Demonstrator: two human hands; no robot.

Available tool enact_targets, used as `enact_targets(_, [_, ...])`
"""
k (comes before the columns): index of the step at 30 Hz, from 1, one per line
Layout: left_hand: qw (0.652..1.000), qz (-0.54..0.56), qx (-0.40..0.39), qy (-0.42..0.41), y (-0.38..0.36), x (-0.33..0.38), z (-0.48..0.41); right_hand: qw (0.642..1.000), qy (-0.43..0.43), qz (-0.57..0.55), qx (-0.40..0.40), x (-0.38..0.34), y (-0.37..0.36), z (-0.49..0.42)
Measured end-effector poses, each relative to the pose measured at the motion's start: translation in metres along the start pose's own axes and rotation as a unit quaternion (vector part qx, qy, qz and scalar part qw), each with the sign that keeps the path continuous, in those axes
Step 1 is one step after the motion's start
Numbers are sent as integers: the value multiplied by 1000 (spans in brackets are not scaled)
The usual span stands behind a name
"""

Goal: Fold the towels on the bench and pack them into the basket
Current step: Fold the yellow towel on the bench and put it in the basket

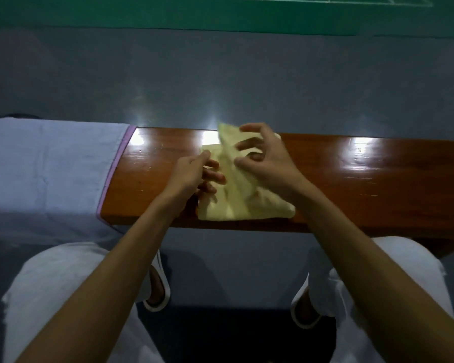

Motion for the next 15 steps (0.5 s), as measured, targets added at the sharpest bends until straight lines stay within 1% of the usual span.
enact_targets(1, [1000, -7, 6, -1, 1, -1, -1, 999, -2, -6, -33, 1, -8, 2])
enact_targets(3, [999, -29, 19, -18, 1, -1, 0, 998, -15, -23, -50, 6, -9, 3])
enact_targets(7, [998, -52, 14, -44, -1, -3, 1, 999, -42, -6, 18, 17, 18, 4])
enact_targets(11, [998, 1, 40, -50, 3, -1, -2, 994, -31, 38, 94, 27, 39, 4])
enact_targets(13, [997, 14, 53, -54, 5, 2, 0, 993, -26, 53, 105, 30, 42, 4])
enact_targets(15, [996, -34, 63, -58, 8, -1, -2, 992, -14, 75, 103, 34, 41, 4])
Point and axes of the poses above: each hand's wrist, its own z-axis away from the middle knuckle, its own y-axis out of the back of the hand, x = y × z, the point moved 2 cm from there along -z, towards the middle knuckle, and after that the axes turned 1 degree about z, right-handed, at the moved point
